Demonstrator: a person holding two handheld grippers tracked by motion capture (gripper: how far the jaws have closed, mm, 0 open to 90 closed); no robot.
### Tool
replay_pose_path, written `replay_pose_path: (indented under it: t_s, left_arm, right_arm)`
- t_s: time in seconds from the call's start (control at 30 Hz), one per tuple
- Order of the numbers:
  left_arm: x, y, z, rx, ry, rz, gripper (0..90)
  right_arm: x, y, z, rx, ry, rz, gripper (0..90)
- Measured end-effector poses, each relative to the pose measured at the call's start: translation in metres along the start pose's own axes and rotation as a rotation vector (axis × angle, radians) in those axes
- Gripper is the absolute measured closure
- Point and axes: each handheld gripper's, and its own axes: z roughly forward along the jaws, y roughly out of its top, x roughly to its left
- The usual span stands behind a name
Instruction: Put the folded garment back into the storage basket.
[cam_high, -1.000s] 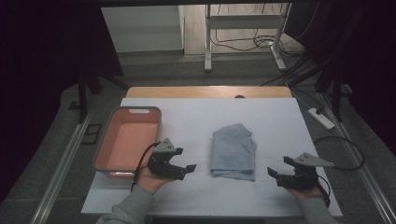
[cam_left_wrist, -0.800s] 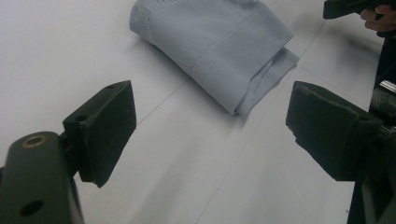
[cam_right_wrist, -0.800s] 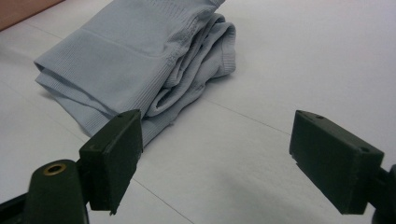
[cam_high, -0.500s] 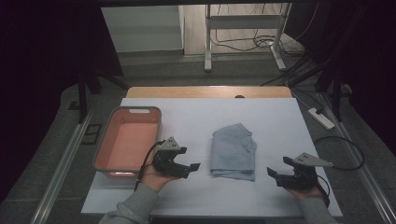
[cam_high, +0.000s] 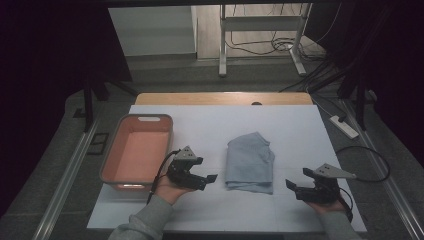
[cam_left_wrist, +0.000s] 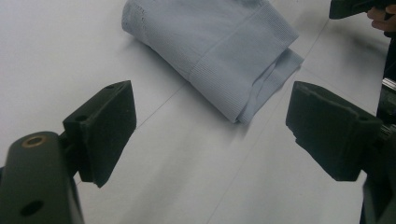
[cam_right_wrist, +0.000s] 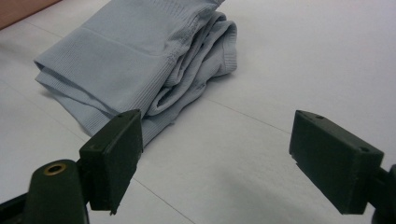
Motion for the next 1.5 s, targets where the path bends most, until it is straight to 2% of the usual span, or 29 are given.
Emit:
replay_pose_path:
  t_s: [0.57,0.93,1.13,1.27,1.5]
  left_arm:
    - [-0.002,0.006,0.014,0.011,-0.014,0.005,16.0]
    - [-0.003,0.011,0.020,0.026,-0.015,0.022,16.0]
    - [-0.001,0.014,0.023,0.026,-0.012,0.015,16.0]
    - [0.000,0.023,0.030,0.021,-0.017,0.012,16.0]
    - [0.001,0.032,0.046,0.052,-0.016,0.009,16.0]
  right_arm:
    - [0.000,0.000,0.000,0.001,0.003,0.001,17.9]
    - [0.001,0.000,0.001,0.002,0.004,0.001,17.9]
    - [0.000,0.000,0.000,0.000,0.005,0.004,18.0]
    - [0.000,-0.001,0.000,-0.001,0.005,0.006,18.0]
    - [-0.001,-0.001,0.000,-0.002,0.008,0.013,18.1]
